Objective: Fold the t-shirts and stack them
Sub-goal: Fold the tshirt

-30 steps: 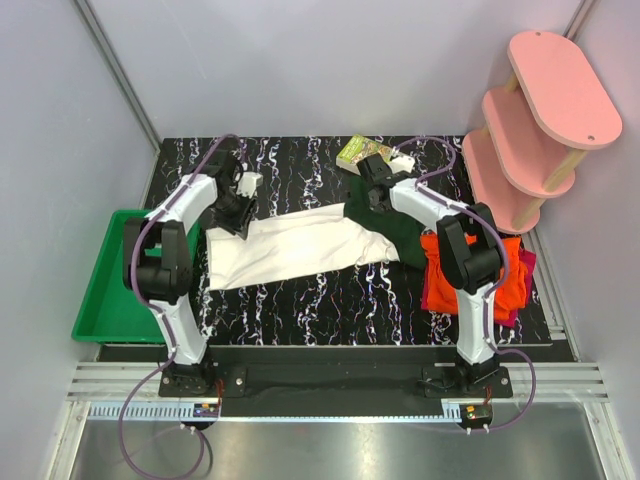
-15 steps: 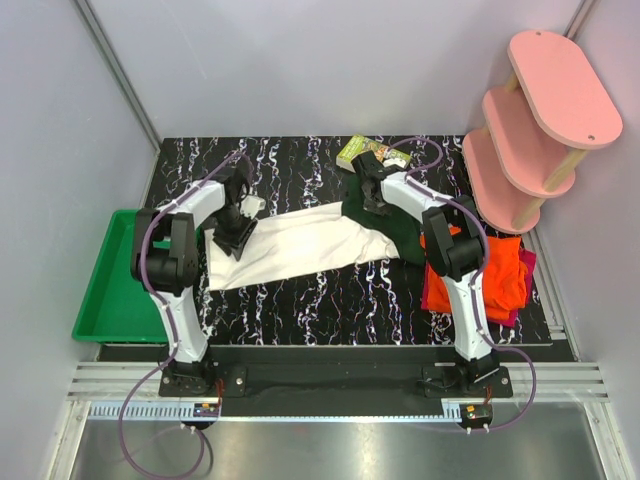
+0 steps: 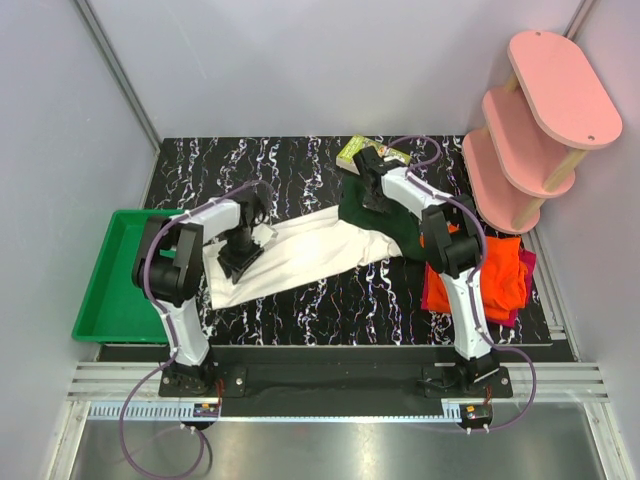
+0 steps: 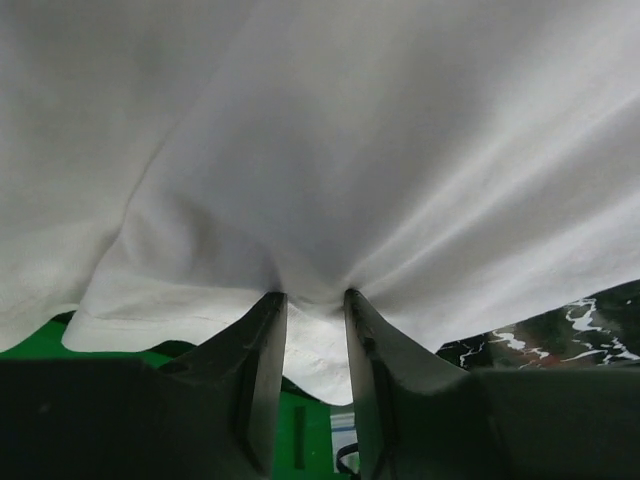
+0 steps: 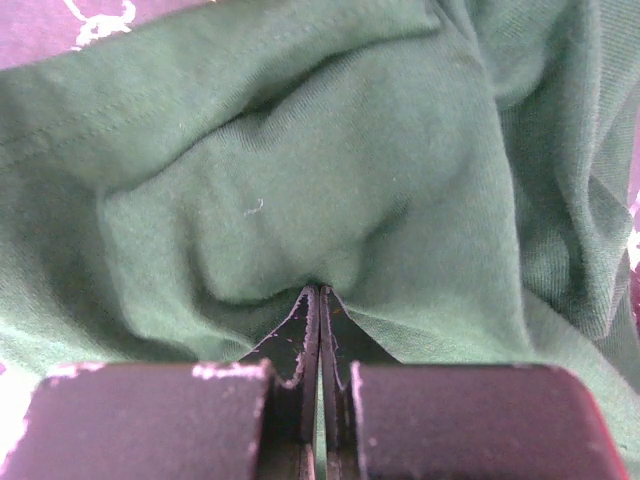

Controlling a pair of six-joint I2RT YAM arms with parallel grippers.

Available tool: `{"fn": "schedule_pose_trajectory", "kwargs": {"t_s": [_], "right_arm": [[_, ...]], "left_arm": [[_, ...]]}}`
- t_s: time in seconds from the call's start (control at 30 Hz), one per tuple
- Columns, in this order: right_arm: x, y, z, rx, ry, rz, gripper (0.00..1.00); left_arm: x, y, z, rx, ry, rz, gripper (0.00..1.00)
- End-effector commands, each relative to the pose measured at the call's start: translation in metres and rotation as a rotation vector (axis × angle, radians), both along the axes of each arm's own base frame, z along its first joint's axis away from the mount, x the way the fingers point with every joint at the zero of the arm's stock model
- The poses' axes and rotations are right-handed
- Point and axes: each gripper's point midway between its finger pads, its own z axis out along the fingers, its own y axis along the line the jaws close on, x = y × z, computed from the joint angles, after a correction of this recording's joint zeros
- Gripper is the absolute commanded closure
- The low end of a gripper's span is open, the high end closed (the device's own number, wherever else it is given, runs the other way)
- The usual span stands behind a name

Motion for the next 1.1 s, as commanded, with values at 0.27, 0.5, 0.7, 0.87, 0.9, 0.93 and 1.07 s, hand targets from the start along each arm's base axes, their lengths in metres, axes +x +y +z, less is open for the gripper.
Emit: {"fn": "schedule_pose_trajectory", "kwargs": {"t_s": [0.27,0.5,0.7,0.87,0.9,0.93,1.07], "right_arm": [[0.013,0.011,-0.016,0.001,0.134,0.086,1.00],[0.028,0.028,-0.005,0.050,0.169,0.144,1.00],[0.027,0.036,-0.003,0.091,0.176,0.163,1.00],[0.022,0.050,-0.007,0.167,0.204,0.195,1.00],[0.020,0.053,-0.008,0.179,0.211,0.198,1.00],[0.019,0.056,-0.009,0.194,0.219,0.207,1.00],[0.015,0.065,-0.006,0.211,0.221,0.247,1.00]], "left_arm": [[-0.051,-0.016,-0.008,0.105,0.125,-0.303,0.71],[-0.063,-0.043,-0.005,0.102,0.166,-0.425,0.72],[-0.071,-0.066,0.001,0.099,0.182,-0.523,0.73],[-0.076,-0.093,0.009,0.090,0.177,-0.601,0.74],[-0.076,-0.098,0.011,0.087,0.175,-0.612,0.74],[-0.077,-0.101,0.011,0.091,0.179,-0.625,0.74],[-0.087,-0.116,0.013,0.087,0.188,-0.677,0.74]]}}
